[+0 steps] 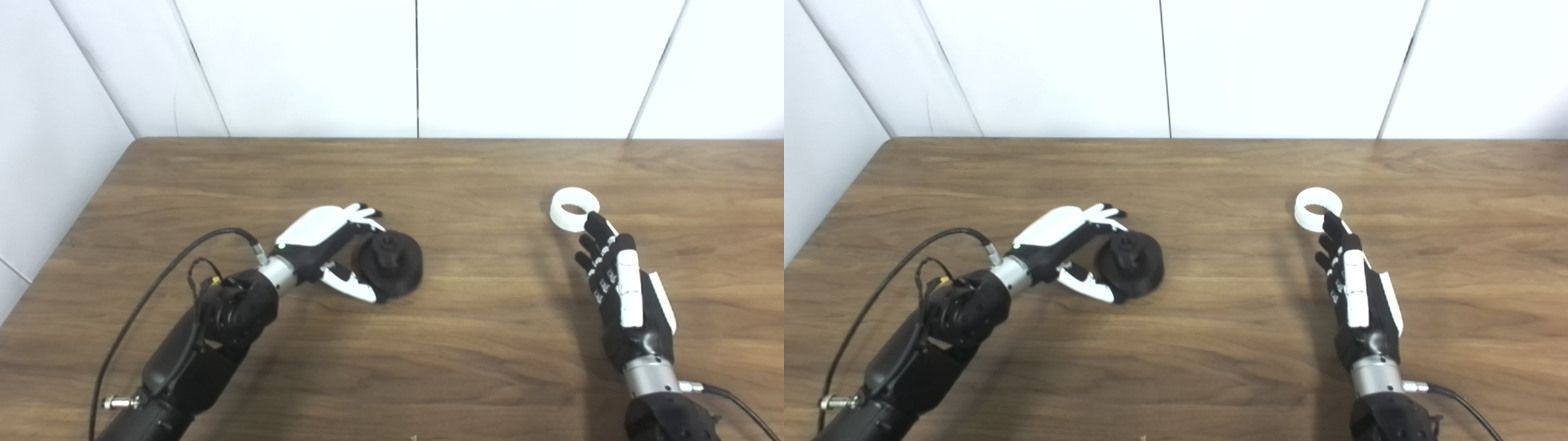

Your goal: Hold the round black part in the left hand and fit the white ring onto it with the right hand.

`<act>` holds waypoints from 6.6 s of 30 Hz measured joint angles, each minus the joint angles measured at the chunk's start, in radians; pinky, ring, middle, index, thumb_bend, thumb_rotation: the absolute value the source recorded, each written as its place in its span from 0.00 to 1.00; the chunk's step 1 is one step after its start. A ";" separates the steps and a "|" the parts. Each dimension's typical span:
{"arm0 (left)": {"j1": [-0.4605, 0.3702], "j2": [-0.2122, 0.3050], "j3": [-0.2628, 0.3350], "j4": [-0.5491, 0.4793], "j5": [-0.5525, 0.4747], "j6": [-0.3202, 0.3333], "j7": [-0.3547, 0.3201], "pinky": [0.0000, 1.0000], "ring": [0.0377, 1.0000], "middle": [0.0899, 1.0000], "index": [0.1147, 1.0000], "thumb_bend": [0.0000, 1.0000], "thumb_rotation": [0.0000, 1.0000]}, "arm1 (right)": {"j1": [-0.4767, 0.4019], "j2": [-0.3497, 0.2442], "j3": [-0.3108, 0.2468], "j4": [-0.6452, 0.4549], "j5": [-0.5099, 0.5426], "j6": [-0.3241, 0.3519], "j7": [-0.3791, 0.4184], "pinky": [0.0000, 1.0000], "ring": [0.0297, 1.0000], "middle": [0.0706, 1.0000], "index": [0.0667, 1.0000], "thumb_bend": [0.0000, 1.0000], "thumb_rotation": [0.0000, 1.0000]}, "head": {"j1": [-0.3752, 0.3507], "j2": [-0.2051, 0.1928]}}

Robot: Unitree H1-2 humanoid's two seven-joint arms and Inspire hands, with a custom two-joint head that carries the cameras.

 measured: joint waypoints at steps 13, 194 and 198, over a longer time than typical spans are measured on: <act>0.057 -0.024 -0.025 -0.089 0.020 -0.034 -0.037 0.89 1.00 0.95 0.67 0.80 0.38 | 0.000 0.001 0.002 -0.011 -0.003 0.018 0.000 0.93 0.95 0.94 0.90 0.54 1.00 | -0.014 0.005; 0.109 -0.103 -0.013 -0.108 0.065 -0.101 -0.037 0.88 1.00 0.96 0.67 0.81 0.41 | -0.554 -0.364 0.234 0.602 -0.634 -0.040 0.043 0.81 0.92 0.84 0.55 0.81 0.22 | -0.032 -0.017; 0.109 -0.105 -0.013 -0.105 0.066 -0.099 -0.036 0.88 1.00 0.96 0.67 0.81 0.42 | -0.534 -0.363 0.230 0.551 -0.620 -0.035 0.064 0.81 0.92 0.84 0.55 0.81 0.22 | -0.031 -0.014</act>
